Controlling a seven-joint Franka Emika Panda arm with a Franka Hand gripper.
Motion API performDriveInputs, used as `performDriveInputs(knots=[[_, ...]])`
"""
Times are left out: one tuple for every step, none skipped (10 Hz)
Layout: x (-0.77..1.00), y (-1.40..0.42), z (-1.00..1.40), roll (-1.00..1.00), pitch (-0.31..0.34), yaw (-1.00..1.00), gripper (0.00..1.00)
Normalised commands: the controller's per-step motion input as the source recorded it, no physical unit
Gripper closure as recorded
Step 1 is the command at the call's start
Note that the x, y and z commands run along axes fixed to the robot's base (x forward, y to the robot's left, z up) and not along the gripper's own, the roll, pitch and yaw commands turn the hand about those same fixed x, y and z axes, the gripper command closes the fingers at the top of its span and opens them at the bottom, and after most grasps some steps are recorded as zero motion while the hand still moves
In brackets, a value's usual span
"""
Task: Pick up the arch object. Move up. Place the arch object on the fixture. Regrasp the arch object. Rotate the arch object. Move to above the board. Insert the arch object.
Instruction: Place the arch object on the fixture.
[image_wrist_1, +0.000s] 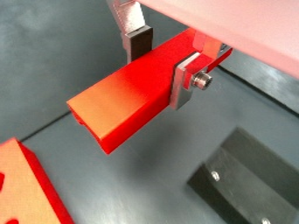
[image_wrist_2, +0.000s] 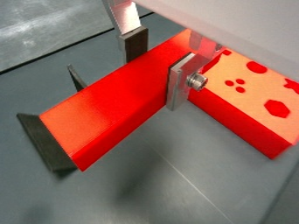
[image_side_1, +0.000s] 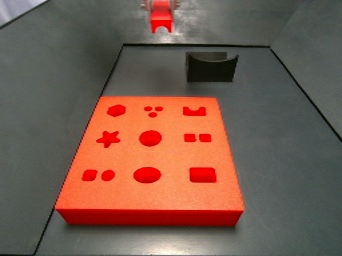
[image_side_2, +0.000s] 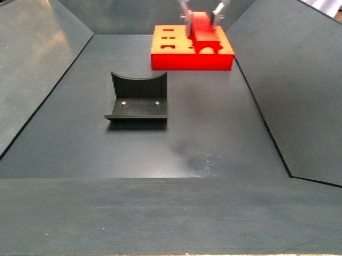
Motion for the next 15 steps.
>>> performDriveInputs(knots=[[1.0,-0.16,-0.15,-0.11,0.006,-0.04,1.0],[1.0,-0.14,-0.13,-0.09,0.012,-0.01,1.0],[1.0,-0.14,-0.13,-0.08,0.015,0.0,1.0],[1.0,-0.12,-0.12,-0.07,0.021,0.01,1.0],[1.0,-0.11,-0.11,-0.05,0.033,0.01,1.0],[1.0,-0.1,-0.1,-0.03,0.046,0.02,1.0],[1.0,-0.09,-0.09,-0.02,0.054,0.02,1.0],[0.97,0.9,0.63,-1.0,-0.029,-0.11,1.0],[0.84,0.88,0.61,-1.0,-0.016,-0.11,1.0],[0.68,0.75,0.45,-1.0,0.006,-0.12,1.0],[0.53,0.58,0.25,-1.0,0.017,-0.12,1.0],[0.39,0.35,0.07,-1.0,0.022,-0.12,1.0],[0.32,0.17,0.05,-1.0,0.037,-0.12,1.0],[0.23,0.08,0.04,-1.0,0.052,-0.12,1.0],[0.15,0.07,0.01,-1.0,0.059,-0.13,1.0]])
